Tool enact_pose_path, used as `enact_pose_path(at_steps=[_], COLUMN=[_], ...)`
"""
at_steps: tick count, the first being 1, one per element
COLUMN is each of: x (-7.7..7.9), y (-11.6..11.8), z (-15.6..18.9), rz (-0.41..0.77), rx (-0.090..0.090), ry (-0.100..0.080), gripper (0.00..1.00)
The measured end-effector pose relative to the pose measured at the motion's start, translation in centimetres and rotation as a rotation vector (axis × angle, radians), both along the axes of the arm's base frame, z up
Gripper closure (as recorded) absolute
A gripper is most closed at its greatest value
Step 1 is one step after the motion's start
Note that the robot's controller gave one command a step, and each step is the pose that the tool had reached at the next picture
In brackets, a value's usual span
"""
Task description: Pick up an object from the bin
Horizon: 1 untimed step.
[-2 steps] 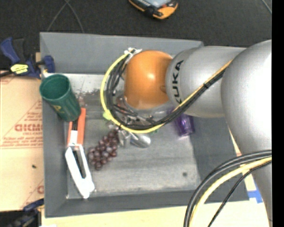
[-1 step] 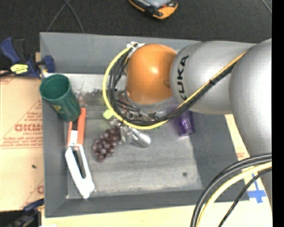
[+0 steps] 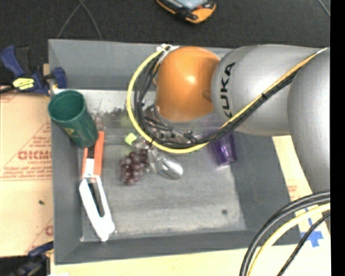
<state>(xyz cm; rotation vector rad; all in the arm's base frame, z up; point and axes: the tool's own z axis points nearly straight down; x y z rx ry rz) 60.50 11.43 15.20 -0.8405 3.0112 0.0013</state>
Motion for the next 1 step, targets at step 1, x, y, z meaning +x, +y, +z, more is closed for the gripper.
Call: enact_pose_path(at_steps=[1], x=[0.12], y=[-0.01], z=[1.30], rz=[-0.002], rx=[0.001], ry=[-0.005], gripper=[1.00])
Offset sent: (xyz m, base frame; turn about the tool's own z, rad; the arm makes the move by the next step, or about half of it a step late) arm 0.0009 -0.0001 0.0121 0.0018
